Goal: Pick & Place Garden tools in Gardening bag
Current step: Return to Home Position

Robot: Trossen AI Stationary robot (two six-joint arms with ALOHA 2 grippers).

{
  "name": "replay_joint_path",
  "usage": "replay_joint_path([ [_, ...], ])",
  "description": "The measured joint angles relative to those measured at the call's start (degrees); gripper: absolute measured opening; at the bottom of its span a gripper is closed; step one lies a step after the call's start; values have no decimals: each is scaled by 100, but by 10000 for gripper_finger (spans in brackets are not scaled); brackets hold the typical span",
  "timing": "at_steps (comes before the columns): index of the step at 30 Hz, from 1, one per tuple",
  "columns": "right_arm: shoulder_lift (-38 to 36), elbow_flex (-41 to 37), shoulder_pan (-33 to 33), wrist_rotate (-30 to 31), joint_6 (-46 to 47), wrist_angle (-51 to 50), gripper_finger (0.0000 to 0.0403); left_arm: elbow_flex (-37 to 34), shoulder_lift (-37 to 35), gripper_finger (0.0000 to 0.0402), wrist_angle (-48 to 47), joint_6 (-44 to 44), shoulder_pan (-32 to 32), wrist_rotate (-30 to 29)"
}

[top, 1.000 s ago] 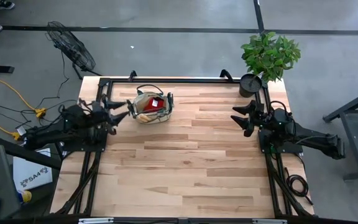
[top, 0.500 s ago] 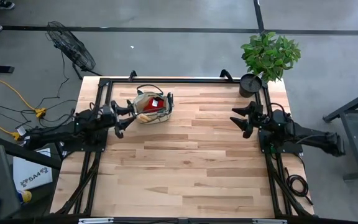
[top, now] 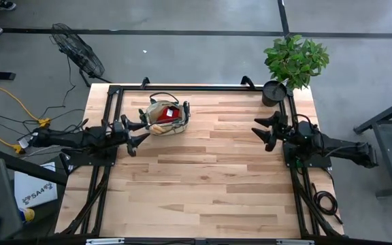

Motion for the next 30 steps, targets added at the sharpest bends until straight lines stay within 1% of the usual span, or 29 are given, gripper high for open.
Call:
replay_joint_path([
  [2,0,0,0,-30,-2,-10,252,-5,-3,213,1,92,-130,-164],
  [5,0,0,0,-146,-42,-78,252,-5,0,213,-2,182,-207,-138],
  [8,1,-21,-2,-144,-46,-120,252,-7,0,213,-10,178,-195,29],
  [10,0,-163,-1,-146,-41,77,252,-9,0,213,-18,178,-195,134],
  [20,28,-221,-6,-111,-105,115,252,-13,2,213,-38,158,-195,348],
  [23,27,-221,-6,-16,-106,97,252,-15,2,213,-57,158,-195,581],
  [30,26,-223,-6,304,-151,126,252,-16,2,213,-62,190,-195,603],
])
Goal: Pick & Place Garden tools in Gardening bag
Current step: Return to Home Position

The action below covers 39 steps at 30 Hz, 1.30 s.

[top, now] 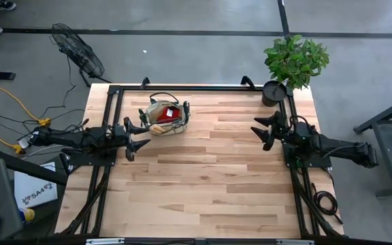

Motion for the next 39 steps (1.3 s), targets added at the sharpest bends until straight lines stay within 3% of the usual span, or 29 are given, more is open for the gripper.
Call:
replay_joint_path([
  [5,0,0,0,0,0,0,252,59,0,213,-152,-71,0,245],
  [12,2,-2,-2,-28,-44,9,252,375,4,213,-1336,-485,2,260],
  [39,2,-7,-2,-39,-44,13,252,372,2,213,-1286,-487,2,318],
])
